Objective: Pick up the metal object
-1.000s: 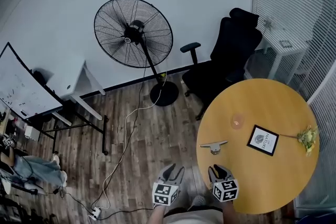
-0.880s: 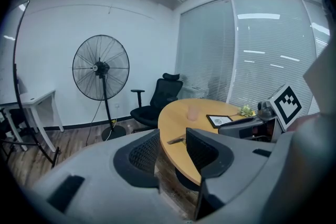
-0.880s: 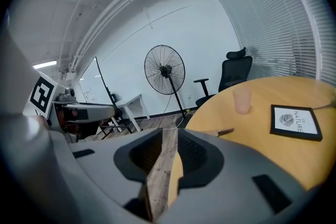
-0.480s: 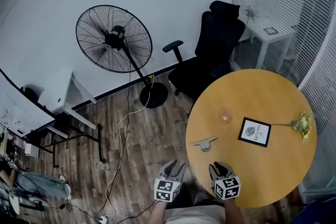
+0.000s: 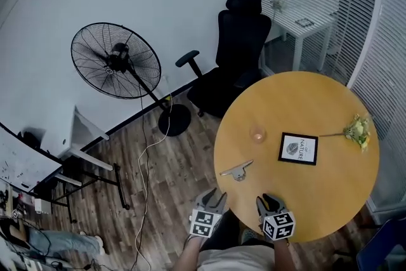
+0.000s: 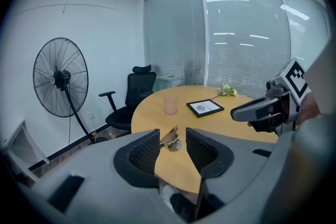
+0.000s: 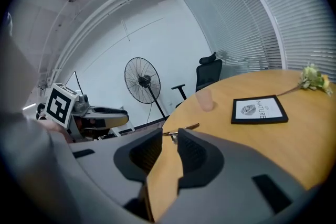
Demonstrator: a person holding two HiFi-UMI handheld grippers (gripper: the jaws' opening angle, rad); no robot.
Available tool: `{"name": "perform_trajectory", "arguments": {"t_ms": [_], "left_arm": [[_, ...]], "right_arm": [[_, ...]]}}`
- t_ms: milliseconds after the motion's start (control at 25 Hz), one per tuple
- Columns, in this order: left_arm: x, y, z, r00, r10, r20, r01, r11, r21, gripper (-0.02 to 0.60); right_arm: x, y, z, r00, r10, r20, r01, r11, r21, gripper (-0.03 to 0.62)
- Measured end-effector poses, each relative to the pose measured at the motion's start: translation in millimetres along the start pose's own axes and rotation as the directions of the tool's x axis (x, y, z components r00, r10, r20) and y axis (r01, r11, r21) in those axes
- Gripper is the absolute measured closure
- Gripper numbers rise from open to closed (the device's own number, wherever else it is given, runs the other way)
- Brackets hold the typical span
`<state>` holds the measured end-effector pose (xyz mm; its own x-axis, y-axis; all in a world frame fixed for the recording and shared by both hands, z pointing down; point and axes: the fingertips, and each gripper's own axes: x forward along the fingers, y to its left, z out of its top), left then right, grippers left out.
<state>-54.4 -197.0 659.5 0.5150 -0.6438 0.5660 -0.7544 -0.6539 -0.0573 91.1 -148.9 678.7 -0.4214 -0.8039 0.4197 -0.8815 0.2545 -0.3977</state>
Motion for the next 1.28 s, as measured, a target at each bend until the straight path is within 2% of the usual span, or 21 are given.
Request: {"name": "perform_trajectory", "arguments": {"t_ms": [400, 680, 1000, 1280], "left_arm": [[64, -9, -6, 0.991, -0.105, -0.087, 0.119, 0.978, 0.172, 0.434], [108, -8, -13, 0.976, -0.155, -0.15, 0.188, 0.952, 0.243, 0.434], [152, -15, -45, 0.948, -0.186, -0.257, 0.268, 0.903, 0.335, 0.434], [178, -24, -62, 0.935, -0.17, -0.313, 0.297, 0.857, 0.421, 0.434]], "right_arm": [[1, -6, 0, 0.999, -0.01, -0.041, 0.009, 0.999, -0.034, 0.505], [18, -14, -2, 0.997, -0.019, -0.08, 0.018, 1.0, -0.016, 0.505], [39, -23, 0, 0.995, -0.016, -0.099, 0.015, 1.0, -0.015, 0.507], [46, -42, -9, 0.991, -0.036, -0.128, 0.035, 0.999, -0.006, 0.507]]}}
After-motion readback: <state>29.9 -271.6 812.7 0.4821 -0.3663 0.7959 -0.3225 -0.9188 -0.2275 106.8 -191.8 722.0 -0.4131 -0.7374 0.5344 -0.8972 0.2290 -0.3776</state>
